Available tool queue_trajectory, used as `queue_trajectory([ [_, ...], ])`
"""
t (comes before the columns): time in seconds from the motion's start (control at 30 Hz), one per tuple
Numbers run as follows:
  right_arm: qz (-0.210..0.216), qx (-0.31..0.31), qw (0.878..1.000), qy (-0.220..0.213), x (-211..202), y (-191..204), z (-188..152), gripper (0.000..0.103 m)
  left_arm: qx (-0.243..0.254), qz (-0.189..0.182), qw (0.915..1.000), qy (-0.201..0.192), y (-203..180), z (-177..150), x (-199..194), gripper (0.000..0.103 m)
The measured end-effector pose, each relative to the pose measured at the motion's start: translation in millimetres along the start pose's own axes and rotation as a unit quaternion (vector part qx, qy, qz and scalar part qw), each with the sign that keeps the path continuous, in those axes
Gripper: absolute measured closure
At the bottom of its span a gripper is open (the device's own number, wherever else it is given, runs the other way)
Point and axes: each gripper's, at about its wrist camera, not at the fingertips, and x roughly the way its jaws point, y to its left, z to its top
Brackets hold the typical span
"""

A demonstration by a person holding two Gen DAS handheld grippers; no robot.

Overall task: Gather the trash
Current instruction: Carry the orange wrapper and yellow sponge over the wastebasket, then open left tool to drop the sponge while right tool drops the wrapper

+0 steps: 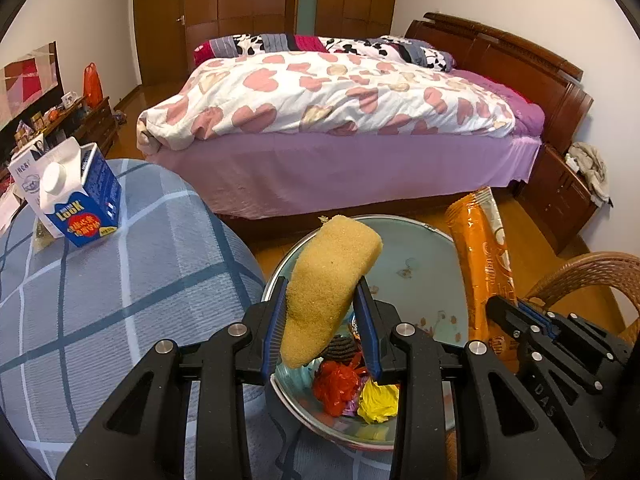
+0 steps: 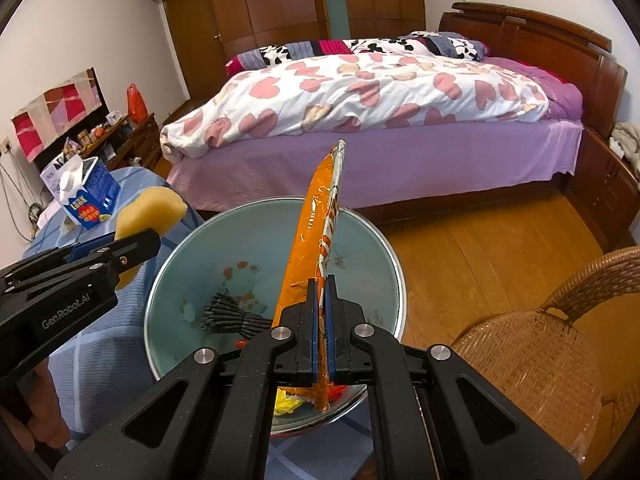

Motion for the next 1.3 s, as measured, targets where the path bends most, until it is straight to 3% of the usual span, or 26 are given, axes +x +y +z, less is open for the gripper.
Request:
queue_trajectory([
  [0.9,0.003,-0.043,0.997,0.059,48.5,13.6,-3.8,0.098,0.000,0.010,0.9997,0.024,4.6,-3.6,25.1,0.070],
  [0.97,0.000,-0.041,0.997,0.059,49.6,12.0,-4.8,0.097,0.001,0.010,0.9996,0.024,3.4,-4.0,25.7,0.070],
  [1.03,-0.001,-0.035,0.998,0.060,49.7,9.1,-5.7,0.088,0.001,0.010,0.9996,0.025,3.5,-4.3,26.2,0.070],
  [1.3,-0.008,-0.009,0.999,0.038,36.9,-0.8,-4.4,0.088,0.010,0.011,0.9996,0.026,-1.7,-4.2,29.8,0.070],
])
